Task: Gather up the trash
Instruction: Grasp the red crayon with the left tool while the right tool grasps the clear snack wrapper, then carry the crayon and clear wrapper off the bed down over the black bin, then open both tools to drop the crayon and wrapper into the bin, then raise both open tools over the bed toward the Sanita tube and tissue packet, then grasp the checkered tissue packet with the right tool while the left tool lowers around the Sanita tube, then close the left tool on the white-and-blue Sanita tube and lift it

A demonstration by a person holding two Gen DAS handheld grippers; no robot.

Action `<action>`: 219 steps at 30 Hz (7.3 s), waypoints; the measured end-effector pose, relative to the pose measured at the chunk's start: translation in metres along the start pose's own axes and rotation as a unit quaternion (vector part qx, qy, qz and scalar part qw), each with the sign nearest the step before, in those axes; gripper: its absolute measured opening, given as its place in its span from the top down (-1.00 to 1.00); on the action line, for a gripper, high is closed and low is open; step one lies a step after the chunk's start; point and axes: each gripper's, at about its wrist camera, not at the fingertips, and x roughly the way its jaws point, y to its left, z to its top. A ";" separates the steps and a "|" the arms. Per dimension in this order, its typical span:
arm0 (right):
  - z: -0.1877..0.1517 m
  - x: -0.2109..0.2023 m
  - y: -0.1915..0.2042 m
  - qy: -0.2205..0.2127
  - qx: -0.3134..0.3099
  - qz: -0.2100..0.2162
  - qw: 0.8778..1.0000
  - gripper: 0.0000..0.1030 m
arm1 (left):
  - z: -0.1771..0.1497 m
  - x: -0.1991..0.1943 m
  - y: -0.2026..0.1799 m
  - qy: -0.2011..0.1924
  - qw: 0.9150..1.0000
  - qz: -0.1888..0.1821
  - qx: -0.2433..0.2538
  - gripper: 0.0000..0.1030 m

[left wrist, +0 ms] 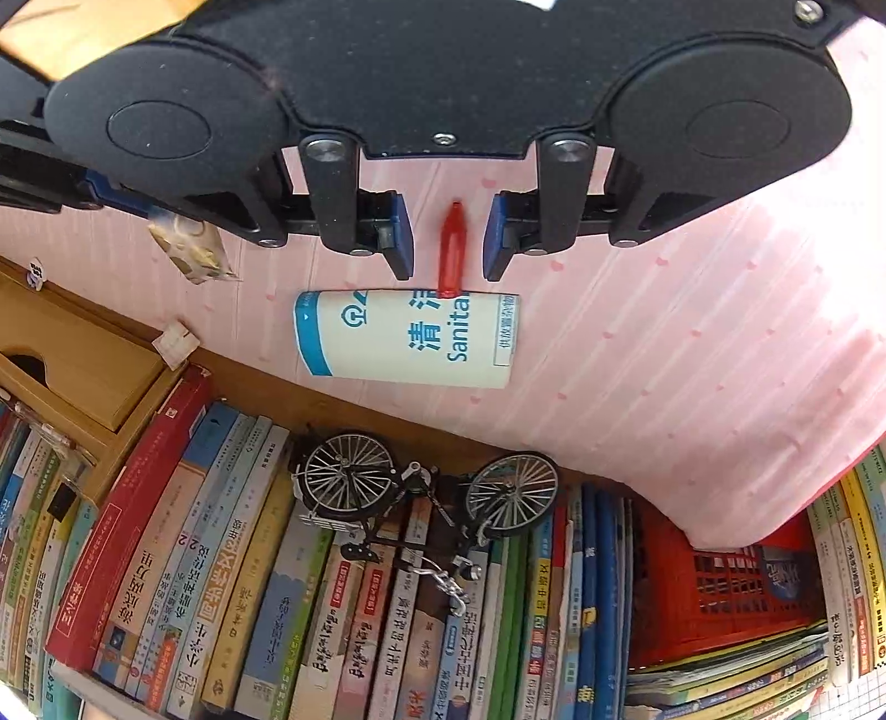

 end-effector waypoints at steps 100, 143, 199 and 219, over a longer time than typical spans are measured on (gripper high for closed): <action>-0.331 -0.240 0.209 0.102 -0.011 0.036 0.994 -0.03 | -0.357 -0.335 0.188 0.142 0.989 -0.033 0.002 -0.01; 0.080 -0.040 -0.067 -0.011 0.001 -0.066 0.998 -0.72 | 0.019 -0.036 -0.006 -0.026 1.000 0.006 -0.013 -0.87; 0.042 0.058 -0.085 -0.014 0.024 -0.041 0.999 0.07 | 0.014 0.043 -0.066 -0.029 0.995 0.019 0.089 0.41; 0.032 0.043 -0.093 -0.008 0.064 -0.048 0.997 0.06 | 0.068 0.078 -0.017 0.096 0.924 0.212 -0.302 -0.92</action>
